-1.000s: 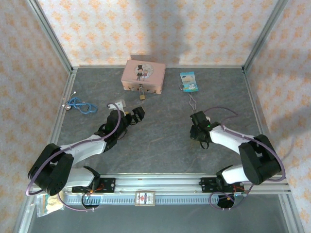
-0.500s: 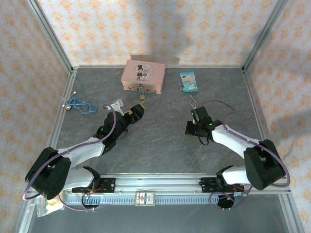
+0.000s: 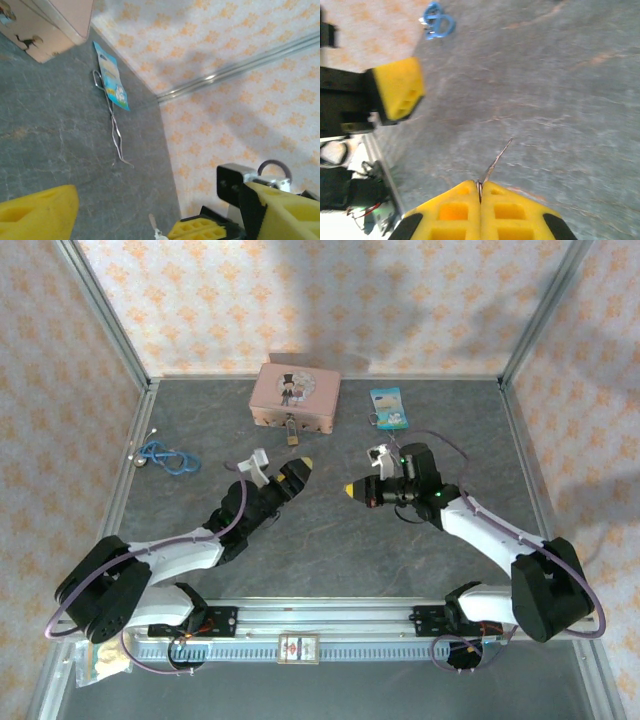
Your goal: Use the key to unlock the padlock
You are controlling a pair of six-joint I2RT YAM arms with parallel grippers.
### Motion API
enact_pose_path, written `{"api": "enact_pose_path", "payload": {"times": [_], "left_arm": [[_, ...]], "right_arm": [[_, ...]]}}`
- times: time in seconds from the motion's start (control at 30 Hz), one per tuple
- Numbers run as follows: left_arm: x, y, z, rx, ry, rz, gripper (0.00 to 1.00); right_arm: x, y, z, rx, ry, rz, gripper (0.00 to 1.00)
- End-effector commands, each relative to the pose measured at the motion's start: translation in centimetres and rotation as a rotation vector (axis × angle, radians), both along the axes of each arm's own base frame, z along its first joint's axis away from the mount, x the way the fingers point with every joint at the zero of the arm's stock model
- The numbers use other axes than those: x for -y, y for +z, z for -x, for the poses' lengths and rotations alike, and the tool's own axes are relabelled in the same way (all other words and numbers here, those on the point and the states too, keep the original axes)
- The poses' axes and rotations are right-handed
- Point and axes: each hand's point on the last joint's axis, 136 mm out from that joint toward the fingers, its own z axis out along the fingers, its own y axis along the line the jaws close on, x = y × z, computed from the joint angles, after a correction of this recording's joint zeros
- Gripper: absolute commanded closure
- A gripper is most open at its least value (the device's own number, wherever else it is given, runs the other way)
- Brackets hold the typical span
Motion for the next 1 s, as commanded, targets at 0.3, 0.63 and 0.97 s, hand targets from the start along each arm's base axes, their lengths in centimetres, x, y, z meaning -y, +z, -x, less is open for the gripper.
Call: {"api": "enact_pose_path", "payload": {"times": [0.3, 0.63, 0.97], "left_arm": [[4.1, 1.6, 1.3, 0.051, -0.2, 0.072, 0.31], [5.6, 1.1, 1.7, -0.013, -0.213, 0.186, 0.32], [6.7, 1.1, 1.8, -0.014, -0.241, 0.196, 0.6]], "right_arm": [[-2.5, 2.3, 1.2, 0.17, 0.241, -0.061, 1.0], [-3.2, 2.8, 0.9, 0.174, 0.239, -0.089, 1.0], [-3.4, 3.2, 1.1, 0.186, 0.242, -0.099, 1.0]]}}
